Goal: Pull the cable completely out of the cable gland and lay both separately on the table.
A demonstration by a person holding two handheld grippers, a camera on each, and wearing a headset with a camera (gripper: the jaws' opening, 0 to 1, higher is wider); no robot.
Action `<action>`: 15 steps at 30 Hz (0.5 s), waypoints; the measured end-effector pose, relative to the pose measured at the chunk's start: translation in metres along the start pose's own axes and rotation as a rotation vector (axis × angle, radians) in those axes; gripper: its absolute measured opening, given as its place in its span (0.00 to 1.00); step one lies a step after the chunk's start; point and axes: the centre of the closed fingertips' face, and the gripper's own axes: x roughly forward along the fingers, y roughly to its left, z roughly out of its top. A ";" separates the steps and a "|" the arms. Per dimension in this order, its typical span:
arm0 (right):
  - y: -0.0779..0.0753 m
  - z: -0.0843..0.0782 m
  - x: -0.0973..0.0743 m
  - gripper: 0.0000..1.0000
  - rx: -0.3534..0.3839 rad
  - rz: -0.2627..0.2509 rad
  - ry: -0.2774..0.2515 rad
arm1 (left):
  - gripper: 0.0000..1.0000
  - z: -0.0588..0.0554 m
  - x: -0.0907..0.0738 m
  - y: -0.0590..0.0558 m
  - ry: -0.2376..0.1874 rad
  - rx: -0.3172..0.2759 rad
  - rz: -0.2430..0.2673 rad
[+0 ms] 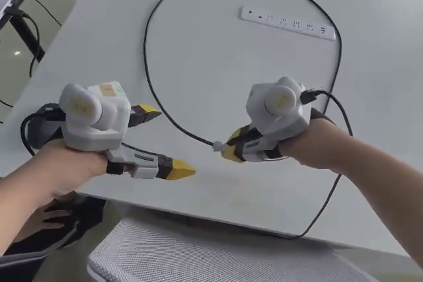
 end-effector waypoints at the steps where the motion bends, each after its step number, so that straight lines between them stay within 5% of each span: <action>1: 0.001 0.000 -0.002 0.06 -0.006 -0.002 0.003 | 0.88 0.001 0.001 -0.001 0.002 0.006 -0.006; 15: 0.013 0.006 -0.023 0.06 -0.055 -0.020 0.007 | 0.85 0.013 0.027 -0.026 0.009 0.050 -0.116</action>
